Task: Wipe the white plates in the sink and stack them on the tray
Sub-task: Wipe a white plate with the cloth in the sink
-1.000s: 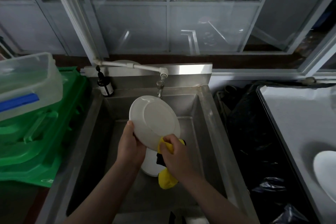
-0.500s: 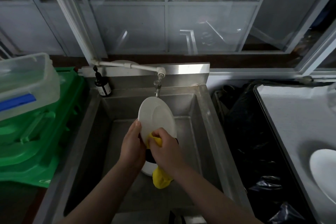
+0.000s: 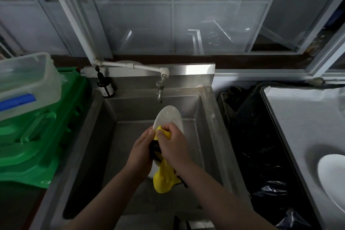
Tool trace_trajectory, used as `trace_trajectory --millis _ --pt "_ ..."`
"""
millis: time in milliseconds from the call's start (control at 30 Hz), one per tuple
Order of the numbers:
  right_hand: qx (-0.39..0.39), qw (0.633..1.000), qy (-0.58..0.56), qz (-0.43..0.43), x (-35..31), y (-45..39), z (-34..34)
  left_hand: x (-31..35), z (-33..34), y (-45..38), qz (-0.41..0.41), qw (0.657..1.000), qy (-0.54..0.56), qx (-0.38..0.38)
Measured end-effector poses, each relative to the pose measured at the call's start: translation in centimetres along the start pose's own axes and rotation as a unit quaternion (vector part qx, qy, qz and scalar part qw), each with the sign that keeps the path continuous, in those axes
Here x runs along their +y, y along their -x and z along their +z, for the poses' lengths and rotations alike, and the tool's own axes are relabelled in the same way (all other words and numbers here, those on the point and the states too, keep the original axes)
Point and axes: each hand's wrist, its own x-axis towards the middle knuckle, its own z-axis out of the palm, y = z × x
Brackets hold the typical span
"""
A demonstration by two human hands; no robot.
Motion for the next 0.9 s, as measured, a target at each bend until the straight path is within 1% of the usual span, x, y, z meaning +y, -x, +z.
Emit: trace_trajectory --millis 67,133,300,400,533,633,700,900 --pt "-0.006 0.999 -0.024 0.024 0.1 -0.3 -0.5 -0.2 0.3 0.1 -0.004 1.0 0.01 0.003" --pt "-0.029 0.998 -0.035 0.041 0.3 -0.3 -1.0 -0.6 0.5 0.3 -0.006 1.0 0.004 0.013" --pt "-0.063 0.995 -0.053 0.053 1.3 -0.3 -2.1 -1.5 0.8 0.4 -0.002 0.999 -0.008 0.047" --pt "-0.06 0.994 -0.064 0.061 2.0 -0.1 -2.7 -1.6 0.6 -0.1 0.007 0.997 -0.008 0.076" --pt "-0.029 0.992 -0.082 0.088 3.6 -0.1 -3.9 -1.7 0.0 -0.8 0.01 0.993 -0.011 0.118" --pt "0.014 0.984 -0.114 0.135 5.1 -0.5 -5.2 -1.6 -0.4 -1.1 0.006 0.988 0.001 0.152" --pt "0.043 0.98 -0.125 0.15 6.0 -0.7 -6.2 -1.7 -0.9 -1.2 0.002 0.985 0.009 0.173" --pt "0.13 0.964 -0.128 0.194 9.1 -1.8 -9.5 -1.6 -1.7 -1.1 0.003 0.977 0.054 0.207"
